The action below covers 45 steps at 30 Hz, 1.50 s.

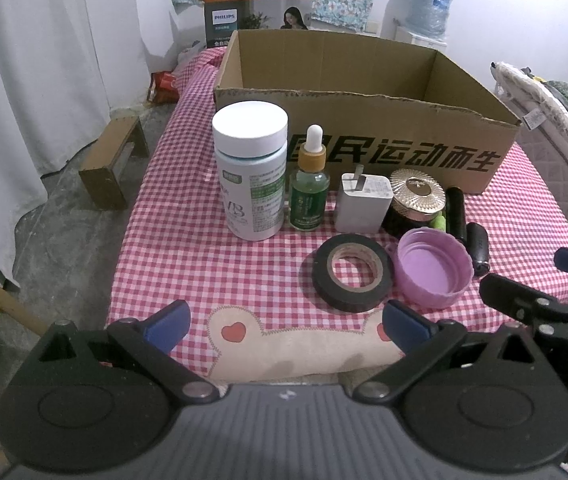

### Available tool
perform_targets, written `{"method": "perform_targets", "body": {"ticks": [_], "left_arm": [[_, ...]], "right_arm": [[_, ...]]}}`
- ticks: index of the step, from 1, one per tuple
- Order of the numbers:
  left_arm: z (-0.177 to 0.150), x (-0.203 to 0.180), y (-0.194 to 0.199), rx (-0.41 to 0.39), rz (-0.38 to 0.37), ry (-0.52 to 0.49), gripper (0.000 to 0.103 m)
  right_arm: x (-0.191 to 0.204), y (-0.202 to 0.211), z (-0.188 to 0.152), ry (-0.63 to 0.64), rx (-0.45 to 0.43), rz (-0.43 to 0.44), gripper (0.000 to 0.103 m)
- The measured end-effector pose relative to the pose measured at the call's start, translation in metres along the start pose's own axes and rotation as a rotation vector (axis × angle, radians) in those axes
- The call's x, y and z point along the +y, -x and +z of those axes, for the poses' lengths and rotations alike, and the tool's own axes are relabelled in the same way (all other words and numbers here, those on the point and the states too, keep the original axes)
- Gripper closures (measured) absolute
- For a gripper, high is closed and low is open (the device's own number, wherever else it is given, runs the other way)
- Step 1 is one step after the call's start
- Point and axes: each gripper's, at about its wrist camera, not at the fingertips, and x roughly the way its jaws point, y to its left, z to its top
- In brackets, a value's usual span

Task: Organize rigid objects
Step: 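Reach the right gripper to the black cylinder and close on it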

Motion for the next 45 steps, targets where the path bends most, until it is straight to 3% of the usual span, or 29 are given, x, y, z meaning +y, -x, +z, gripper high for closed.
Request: {"method": "perform_targets", "body": {"ticks": [11, 23, 26, 28, 33, 40, 45], "left_arm": [[0.004, -0.004, -0.011, 0.003, -0.032, -0.027, 0.0], [0.018, -0.033, -0.007, -0.165, -0.26, -0.171, 0.003], [0.024, -0.051, -0.01, -0.162, -0.306, -0.248, 0.007], [0.028, -0.065, -0.013, -0.155, -0.347, -0.304, 0.013], [0.027, -0.095, -0.024, -0.115, -0.406, -0.413, 0.037], [0.028, -0.114, -0.044, -0.062, -0.452, -0.473, 0.05], [0.029, -0.125, -0.053, -0.042, -0.464, -0.507, 0.054]], "right_arm": [[-0.011, -0.008, 0.003, -0.052, 0.005, 0.023, 0.001], [-0.059, -0.014, 0.004, -0.19, -0.015, 0.055, 0.003], [-0.07, -0.019, 0.008, -0.205, -0.009, 0.055, 0.012], [-0.078, -0.026, 0.01, -0.218, 0.014, 0.07, 0.025], [-0.087, -0.053, 0.015, -0.214, 0.1, 0.096, 0.049], [-0.088, -0.087, 0.018, -0.183, 0.205, 0.143, 0.068], [-0.086, -0.095, 0.019, -0.165, 0.217, 0.185, 0.073]]}}
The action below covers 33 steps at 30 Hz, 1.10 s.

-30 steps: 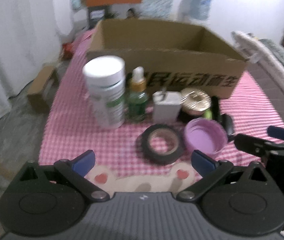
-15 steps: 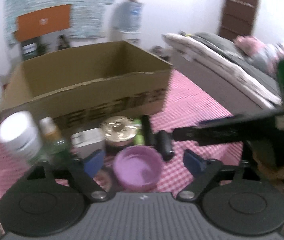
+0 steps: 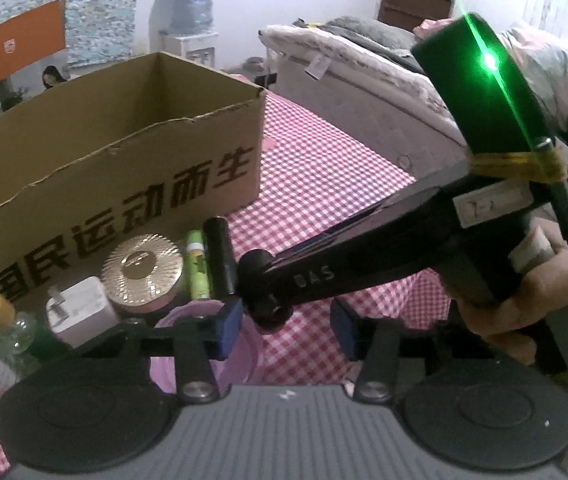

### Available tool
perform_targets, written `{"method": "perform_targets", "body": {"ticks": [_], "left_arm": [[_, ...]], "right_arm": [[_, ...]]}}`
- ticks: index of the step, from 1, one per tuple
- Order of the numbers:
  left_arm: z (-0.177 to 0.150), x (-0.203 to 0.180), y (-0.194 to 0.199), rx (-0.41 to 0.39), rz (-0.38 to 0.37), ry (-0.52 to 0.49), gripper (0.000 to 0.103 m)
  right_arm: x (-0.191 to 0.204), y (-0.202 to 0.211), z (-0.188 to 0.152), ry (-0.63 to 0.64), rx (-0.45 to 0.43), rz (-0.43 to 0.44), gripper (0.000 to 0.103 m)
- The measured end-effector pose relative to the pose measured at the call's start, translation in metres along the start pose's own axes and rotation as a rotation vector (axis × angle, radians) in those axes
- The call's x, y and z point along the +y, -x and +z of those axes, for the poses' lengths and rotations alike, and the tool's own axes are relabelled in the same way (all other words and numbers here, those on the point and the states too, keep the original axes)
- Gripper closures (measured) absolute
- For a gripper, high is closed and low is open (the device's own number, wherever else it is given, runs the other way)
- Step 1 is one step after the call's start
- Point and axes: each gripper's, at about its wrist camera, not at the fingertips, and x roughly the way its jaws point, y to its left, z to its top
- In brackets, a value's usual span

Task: Organize rigid objects
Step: 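Reach the right gripper to the black cylinder and close on it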

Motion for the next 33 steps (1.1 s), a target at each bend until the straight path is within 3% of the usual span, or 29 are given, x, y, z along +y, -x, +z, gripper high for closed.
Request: {"method": "perform_targets", "body": {"ticks": [9, 18, 30, 33], "left_arm": [[0.01, -0.011, -0.023, 0.044, -0.016, -0.031, 0.054], [0.014, -0.011, -0.029, 0.087, 0.029, -0.012, 0.054], [0.025, -0.006, -0.052, 0.129, 0.055, 0.034, 0.054], [0.028, -0.006, -0.058, 0.133, 0.026, 0.047, 0.059]], "right_arm": [[-0.018, 0.01, -0.002, -0.047, -0.009, 0.035, 0.08], [-0.026, 0.002, 0.003, -0.104, 0.018, 0.102, 0.076], [-0.063, 0.001, -0.001, -0.278, 0.027, 0.252, 0.079], [-0.072, 0.004, -0.004, -0.307, 0.027, 0.276, 0.079]]}}
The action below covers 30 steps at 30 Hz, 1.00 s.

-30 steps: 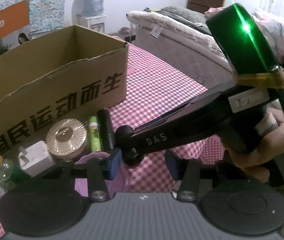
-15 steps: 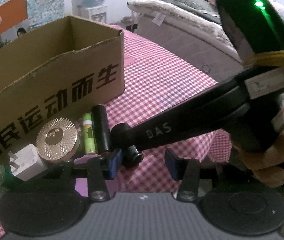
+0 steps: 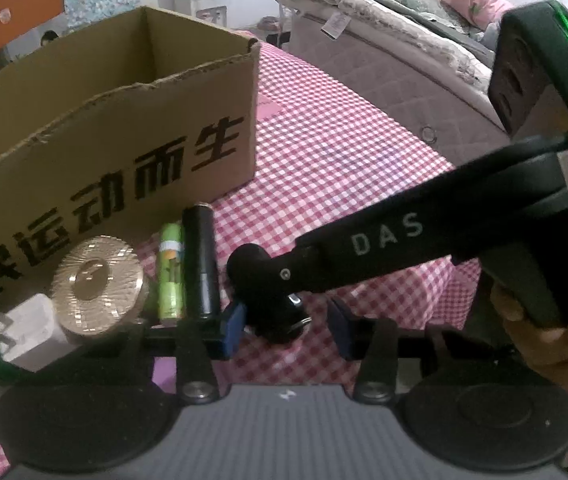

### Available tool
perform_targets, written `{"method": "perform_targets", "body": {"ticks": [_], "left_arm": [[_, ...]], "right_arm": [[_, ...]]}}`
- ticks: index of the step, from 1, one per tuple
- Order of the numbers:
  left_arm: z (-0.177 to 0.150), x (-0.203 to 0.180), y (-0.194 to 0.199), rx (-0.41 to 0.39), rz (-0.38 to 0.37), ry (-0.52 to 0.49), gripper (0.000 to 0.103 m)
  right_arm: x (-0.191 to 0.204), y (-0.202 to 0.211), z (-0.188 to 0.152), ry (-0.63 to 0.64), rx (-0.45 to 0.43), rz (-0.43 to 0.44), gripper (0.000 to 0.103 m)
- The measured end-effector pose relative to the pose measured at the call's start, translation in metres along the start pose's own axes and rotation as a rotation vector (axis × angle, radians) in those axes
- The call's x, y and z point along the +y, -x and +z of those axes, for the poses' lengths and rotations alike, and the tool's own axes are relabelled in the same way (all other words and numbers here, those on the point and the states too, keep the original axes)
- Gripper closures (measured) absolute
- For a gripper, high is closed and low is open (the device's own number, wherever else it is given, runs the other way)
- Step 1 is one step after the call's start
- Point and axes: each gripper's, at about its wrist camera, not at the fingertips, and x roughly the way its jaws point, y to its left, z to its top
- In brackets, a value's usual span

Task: Organize rigid objects
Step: 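Reach the right gripper to the black cylinder and close on it, then lift the black cylinder with the right gripper and lower it into the box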

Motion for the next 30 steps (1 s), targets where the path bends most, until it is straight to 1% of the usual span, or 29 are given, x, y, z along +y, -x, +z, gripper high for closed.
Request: {"method": "perform_targets", "body": {"ticks": [1, 3, 7, 11, 13, 15, 17, 18, 26, 30], "left_arm": [[0.001, 0.0, -0.001, 0.001, -0.01, 0.002, 0.059], [0.005, -0.003, -0.005, 0.004, -0.008, -0.005, 0.059], [0.01, -0.004, -0.01, 0.0, 0.029, -0.017, 0.06], [0.01, -0.006, -0.013, -0.014, 0.059, -0.016, 0.06], [0.01, -0.004, -0.015, -0.029, 0.069, -0.004, 0.063], [0.011, -0.005, -0.016, -0.034, 0.082, -0.002, 0.069], [0.011, -0.003, -0.015, -0.032, 0.08, 0.006, 0.071], [0.011, -0.001, -0.013, -0.036, 0.079, 0.012, 0.073], [0.012, -0.003, 0.005, -0.094, 0.094, 0.02, 0.074], [0.009, -0.008, 0.028, -0.148, 0.103, 0.02, 0.074]], "right_arm": [[-0.002, 0.003, 0.0, -0.001, -0.006, -0.004, 0.079], [-0.007, 0.009, -0.001, -0.012, -0.016, -0.002, 0.079], [-0.015, 0.011, 0.001, -0.03, -0.023, 0.018, 0.079], [-0.014, 0.008, 0.003, -0.014, -0.044, 0.022, 0.08], [-0.013, 0.005, 0.003, -0.011, -0.054, 0.025, 0.081], [-0.011, 0.001, 0.003, -0.009, -0.061, 0.02, 0.082], [-0.008, 0.001, 0.001, -0.003, -0.08, 0.021, 0.085], [-0.006, 0.003, 0.001, -0.001, -0.089, 0.025, 0.087], [0.011, 0.019, -0.003, 0.045, -0.134, 0.015, 0.087], [0.031, 0.032, -0.006, 0.092, -0.168, 0.009, 0.087]]}}
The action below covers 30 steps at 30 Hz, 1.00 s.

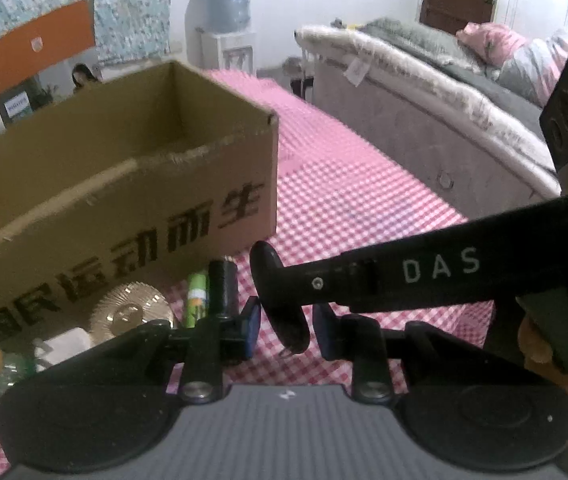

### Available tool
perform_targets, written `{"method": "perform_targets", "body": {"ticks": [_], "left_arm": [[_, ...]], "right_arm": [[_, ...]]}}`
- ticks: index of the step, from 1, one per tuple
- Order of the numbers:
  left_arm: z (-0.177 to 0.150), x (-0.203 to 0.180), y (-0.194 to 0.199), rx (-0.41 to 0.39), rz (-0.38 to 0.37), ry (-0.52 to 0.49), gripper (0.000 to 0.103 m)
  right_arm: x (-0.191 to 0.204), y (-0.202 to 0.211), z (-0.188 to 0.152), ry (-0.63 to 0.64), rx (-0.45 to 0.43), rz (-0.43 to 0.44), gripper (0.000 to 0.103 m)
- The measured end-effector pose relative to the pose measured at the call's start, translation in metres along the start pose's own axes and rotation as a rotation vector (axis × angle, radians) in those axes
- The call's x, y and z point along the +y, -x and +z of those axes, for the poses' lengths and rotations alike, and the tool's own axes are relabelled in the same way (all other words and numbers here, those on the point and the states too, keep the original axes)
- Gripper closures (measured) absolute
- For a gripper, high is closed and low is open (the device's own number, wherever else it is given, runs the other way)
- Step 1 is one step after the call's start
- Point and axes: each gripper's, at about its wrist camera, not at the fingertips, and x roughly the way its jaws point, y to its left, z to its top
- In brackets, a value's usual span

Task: Organize rigid objects
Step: 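Lift the black cylinder with the right gripper and lower it into the box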

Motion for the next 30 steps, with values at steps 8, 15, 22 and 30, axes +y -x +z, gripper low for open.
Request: {"method": "perform_targets", "body": {"ticks": [8, 15, 22, 30], "left_arm": [[0.01, 0.011, 0.065, -0.164, 0.072, 0.012, 0.074], [0.034, 0.048, 0.109, -0.235, 0.198, 0.047, 0.073], [0.072, 0.124, 0.094, -0.141, 0.278, 0.122, 0.073], [0.093, 0.217, 0.023, 0.066, 0.252, 0.231, 0.073]], "right_arm": [[0.063, 0.028, 0.013, 0.168, -0.093, 0.022, 0.087], [0.123, 0.018, 0.05, 0.296, -0.122, 0.131, 0.087], [0.165, -0.056, 0.117, 0.288, 0.018, 0.214, 0.087], [0.159, -0.186, 0.174, 0.103, 0.258, 0.193, 0.087]]}}
